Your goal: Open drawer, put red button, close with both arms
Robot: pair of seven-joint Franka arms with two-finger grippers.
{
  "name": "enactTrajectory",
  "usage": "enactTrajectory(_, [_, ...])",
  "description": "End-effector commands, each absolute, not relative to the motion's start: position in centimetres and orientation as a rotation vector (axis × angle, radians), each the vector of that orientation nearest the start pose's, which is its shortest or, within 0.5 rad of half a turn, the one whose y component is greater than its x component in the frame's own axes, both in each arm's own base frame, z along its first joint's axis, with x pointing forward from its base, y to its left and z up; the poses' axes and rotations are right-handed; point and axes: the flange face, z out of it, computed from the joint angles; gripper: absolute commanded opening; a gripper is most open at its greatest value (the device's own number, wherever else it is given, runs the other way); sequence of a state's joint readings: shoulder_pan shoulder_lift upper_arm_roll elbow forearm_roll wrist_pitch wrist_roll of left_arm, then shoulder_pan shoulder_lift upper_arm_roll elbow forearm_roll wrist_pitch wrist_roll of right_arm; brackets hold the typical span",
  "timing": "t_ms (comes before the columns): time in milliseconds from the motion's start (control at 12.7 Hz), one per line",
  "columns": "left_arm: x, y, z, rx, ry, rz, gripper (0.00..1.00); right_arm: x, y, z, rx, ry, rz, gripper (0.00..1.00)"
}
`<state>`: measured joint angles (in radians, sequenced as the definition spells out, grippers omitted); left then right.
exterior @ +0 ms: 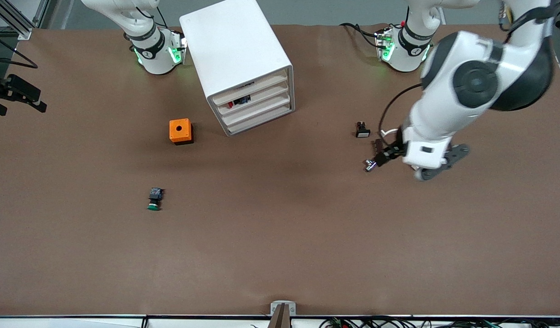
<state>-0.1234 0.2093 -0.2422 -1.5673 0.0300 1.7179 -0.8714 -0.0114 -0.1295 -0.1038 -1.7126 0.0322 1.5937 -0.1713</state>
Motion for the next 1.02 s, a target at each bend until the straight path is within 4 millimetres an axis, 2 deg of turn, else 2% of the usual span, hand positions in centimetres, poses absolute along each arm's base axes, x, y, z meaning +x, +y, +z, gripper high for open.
enactTrajectory(0, [57.0, -17.0, 56.1, -3.042, -0.67, 0.022, 1.0, 50.3, -6.3, 62.9, -3.104, -0.108, -0.027, 1.0])
enactTrajectory(315, [55.1, -11.0, 60.4, -3.08, -0.346, -0.019, 1.0, 49.0, -6.8, 63.6, -3.161, -0.108, 0.029, 1.0])
enactTrajectory(551, [52.5, -8.4, 61.9, -3.081, -0.108, -0.014, 1.0, 49.0, -6.6, 63.6, -3.162, -0.099, 0.031, 1.0])
enactTrajectory(708, [50.7, -7.7, 62.1, -3.076, -0.027, -0.009, 1.0, 49.0, -6.2, 63.4, -3.157, -0.106, 0.034, 1.0])
enactTrajectory(944, [50.2, -7.7, 62.6, -3.077, -0.022, -0.02, 1.0, 49.1, -6.0, 62.9, -3.148, -0.109, 0.045, 1.0])
